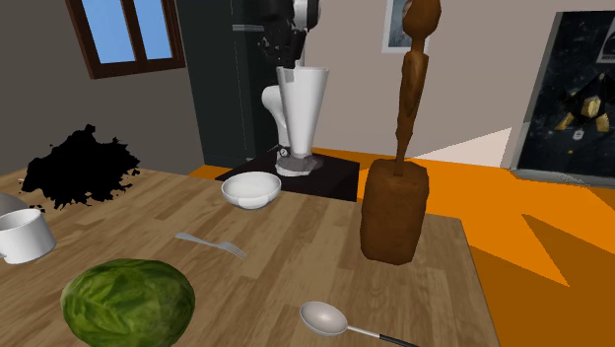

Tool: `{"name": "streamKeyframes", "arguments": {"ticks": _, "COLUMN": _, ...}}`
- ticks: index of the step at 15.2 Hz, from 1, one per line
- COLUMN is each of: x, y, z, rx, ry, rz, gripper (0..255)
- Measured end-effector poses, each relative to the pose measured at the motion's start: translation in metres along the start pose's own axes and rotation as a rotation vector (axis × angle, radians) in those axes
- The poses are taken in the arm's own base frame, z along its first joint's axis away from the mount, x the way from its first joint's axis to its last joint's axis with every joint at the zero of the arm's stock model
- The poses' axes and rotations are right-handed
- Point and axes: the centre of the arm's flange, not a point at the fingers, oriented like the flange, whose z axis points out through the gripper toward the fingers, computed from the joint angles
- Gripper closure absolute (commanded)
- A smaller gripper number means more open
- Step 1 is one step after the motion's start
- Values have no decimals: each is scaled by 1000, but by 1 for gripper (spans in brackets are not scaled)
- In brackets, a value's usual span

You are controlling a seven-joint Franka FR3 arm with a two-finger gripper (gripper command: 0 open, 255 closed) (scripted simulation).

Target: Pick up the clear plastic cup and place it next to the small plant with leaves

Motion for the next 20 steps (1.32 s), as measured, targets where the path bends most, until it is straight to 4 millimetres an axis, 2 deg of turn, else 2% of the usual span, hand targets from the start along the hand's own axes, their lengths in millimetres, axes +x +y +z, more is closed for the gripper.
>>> {"name": "streamKeyframes", "arguments": {"ticks": 16, "x": 2, "y": -18, "z": -81, "rx": 0, "ry": 0, "rz": 0, "gripper": 255}}
{"name": "streamKeyframes", "arguments": {"ticks": 20, "x": 8, "y": 21, "z": -93, "rx": -1, "ry": 0, "rz": 1, "gripper": 255}}
